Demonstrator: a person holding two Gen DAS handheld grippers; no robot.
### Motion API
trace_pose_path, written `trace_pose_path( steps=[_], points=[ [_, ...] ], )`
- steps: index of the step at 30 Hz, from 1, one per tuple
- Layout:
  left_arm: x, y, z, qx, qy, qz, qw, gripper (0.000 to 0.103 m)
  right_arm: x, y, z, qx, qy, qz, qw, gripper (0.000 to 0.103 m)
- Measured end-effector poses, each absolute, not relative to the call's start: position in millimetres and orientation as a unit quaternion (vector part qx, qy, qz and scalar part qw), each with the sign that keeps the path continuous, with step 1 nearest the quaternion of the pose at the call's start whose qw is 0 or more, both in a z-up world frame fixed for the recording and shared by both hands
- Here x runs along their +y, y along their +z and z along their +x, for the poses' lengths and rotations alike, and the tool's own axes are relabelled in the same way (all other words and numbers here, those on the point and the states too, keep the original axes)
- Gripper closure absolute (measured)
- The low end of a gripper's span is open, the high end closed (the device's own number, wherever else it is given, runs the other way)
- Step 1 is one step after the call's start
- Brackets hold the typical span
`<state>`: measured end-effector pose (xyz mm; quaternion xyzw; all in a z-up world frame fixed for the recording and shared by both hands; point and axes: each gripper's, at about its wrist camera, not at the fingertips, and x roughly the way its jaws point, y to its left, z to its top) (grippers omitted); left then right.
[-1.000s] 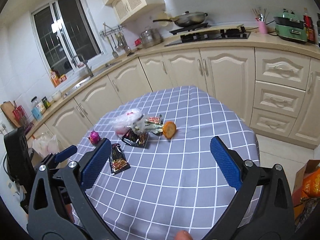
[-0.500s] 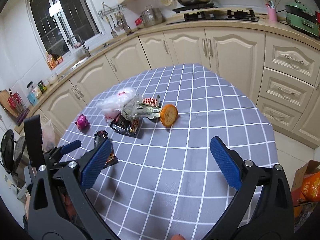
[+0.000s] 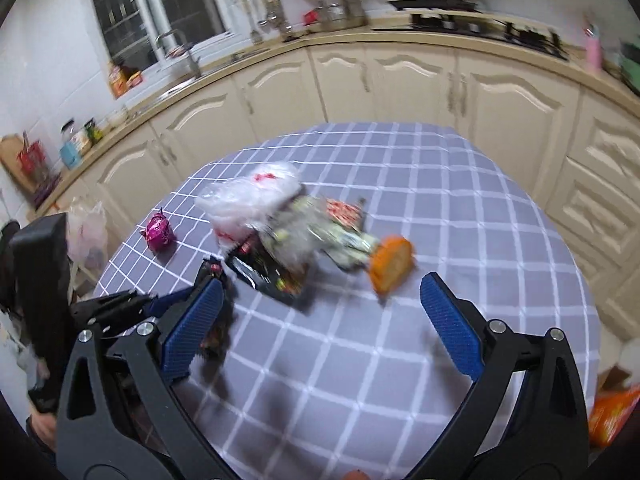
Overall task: Collect trash
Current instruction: 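Grasp the black snack wrapper with the left tool while the right tool grasps the clear plastic wrapper, then carry both wrappers to the blue bin and open both tools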
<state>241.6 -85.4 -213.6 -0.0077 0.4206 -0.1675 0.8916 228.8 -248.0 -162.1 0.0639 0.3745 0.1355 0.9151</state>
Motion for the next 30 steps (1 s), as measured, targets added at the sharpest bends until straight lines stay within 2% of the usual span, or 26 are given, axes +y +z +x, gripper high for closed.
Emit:
trace_pose_path(
  steps=[5, 7, 8, 9, 12, 30],
  points=[
    [-71.0, -213.2, 240.7, 0.420, -0.167, -0.031, 0.892, 0.073, -211.2, -171.0, 264.0, 0.395, 0.155, 0.004, 0.905, 0.007],
    [-69.8, -212.6, 241.3, 0.419, -0.168, -0.032, 0.892, 0.073, -201.9, -181.3, 274.9, 0.416, 0.156, -0.019, 0.896, 0.027],
    [-68.9, -212.3, 240.6, 0.418, -0.170, -0.033, 0.892, 0.073, -200.9, -184.1, 277.0, 0.421, 0.155, -0.018, 0.893, 0.051],
    [-67.6, -212.2, 240.2, 0.418, -0.171, -0.035, 0.892, 0.073, -202.5, -185.7, 278.0, 0.426, 0.158, -0.008, 0.891, 0.069],
    [-62.0, -211.4, 238.7, 0.415, -0.173, -0.043, 0.892, 0.074, -209.9, -180.9, 269.3, 0.413, 0.165, 0.019, 0.896, 0.072],
    [-59.5, -183.6, 195.0, 0.374, -0.191, -0.050, 0.906, 0.075, -262.7, -126.8, 172.1, 0.335, 0.154, 0.063, 0.927, 0.072]
  ],
)
